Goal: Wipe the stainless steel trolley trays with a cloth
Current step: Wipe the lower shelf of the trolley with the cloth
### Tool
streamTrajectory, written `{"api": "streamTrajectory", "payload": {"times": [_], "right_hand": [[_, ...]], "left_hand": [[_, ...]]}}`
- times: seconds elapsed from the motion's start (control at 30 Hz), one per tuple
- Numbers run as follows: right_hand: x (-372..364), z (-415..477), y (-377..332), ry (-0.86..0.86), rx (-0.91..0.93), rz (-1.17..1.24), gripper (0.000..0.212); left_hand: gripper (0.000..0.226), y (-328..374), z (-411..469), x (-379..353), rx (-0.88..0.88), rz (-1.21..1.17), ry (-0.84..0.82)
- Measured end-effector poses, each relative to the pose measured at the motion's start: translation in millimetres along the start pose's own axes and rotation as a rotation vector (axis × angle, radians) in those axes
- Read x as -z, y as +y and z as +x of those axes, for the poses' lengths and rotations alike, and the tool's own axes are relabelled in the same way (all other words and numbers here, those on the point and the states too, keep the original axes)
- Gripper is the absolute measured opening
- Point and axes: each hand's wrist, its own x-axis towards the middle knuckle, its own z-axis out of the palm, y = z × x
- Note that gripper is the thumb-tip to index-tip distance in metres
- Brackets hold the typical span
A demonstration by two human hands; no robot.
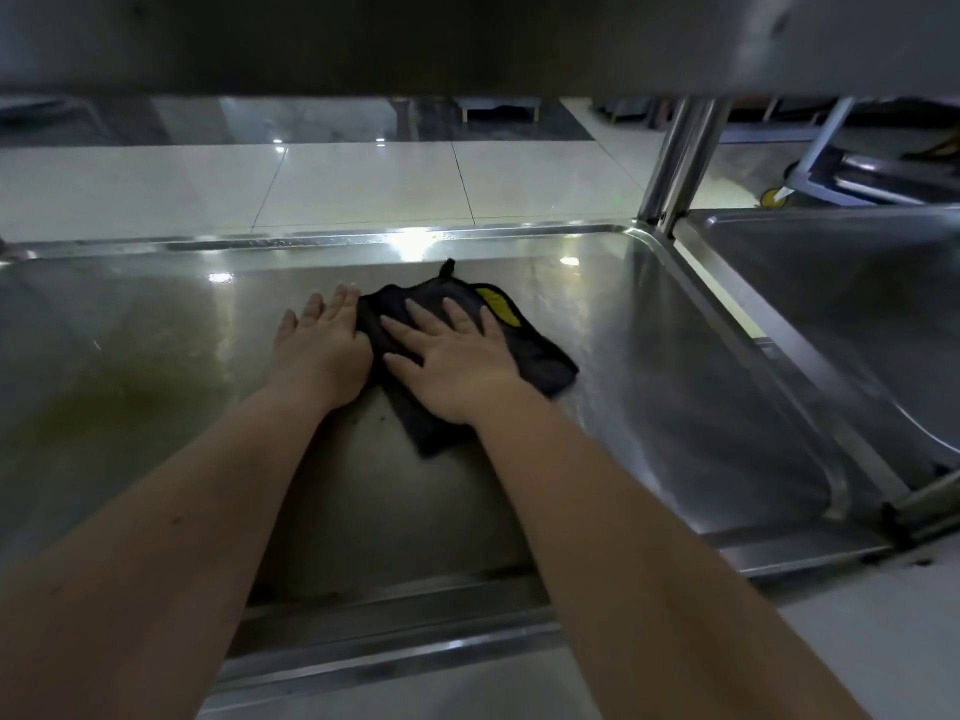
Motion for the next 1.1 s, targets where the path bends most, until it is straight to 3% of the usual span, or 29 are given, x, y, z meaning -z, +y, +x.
{"api": "streamTrajectory", "payload": {"times": [0.07, 0.23, 0.33, 0.4, 0.53, 0.63, 0.73, 0.93, 1.03, 1.1], "right_hand": [[10.8, -2.7, 48.1, 0.041, -0.095, -0.019, 0.057], [41.8, -50.5, 198.2, 0.075, -0.622, -0.049, 0.058], [39.4, -53.2, 201.4, 0.068, -0.766, -0.073, 0.06], [33.8, -28.5, 158.8, 0.102, -0.718, -0.041, 0.06], [4.7, 25.6, 19.8, 0.095, -0.225, -0.02, 0.056], [1.0, 36.9, -14.1, 0.017, -0.073, 0.025, 0.056], [15.1, 29.7, 43.7, 0.059, -0.174, 0.007, 0.057], [45.0, -26.7, 197.7, 0.084, -0.691, -0.003, 0.059], [42.7, -18.9, 187.0, 0.097, -0.761, -0.015, 0.059], [35.9, 5.7, 139.9, 0.113, -0.68, 0.005, 0.058]], "left_hand": [[0.056, 0.5, 1.6, -0.5, -0.008, 0.013, -0.017], [0.057, 1.8, 3.5, -4.9, -0.025, 0.039, -0.018], [0.056, 3.2, 3.3, -4.9, -0.025, 0.035, -0.036], [0.056, 3.6, 2.7, -3.3, -0.024, 0.026, -0.043], [0.055, -0.9, 2.7, -1.3, -0.028, -0.026, -0.039], [0.056, -3.7, 2.2, -0.1, -0.018, -0.034, -0.021], [0.055, -1.3, -0.3, -0.3, -0.015, -0.027, -0.003], [0.055, -0.2, 1.6, -5.0, -0.025, -0.001, -0.005], [0.055, 0.3, 3.3, -6.0, -0.029, 0.018, -0.007], [0.055, 0.2, 3.0, -5.9, -0.031, 0.017, -0.013]]}}
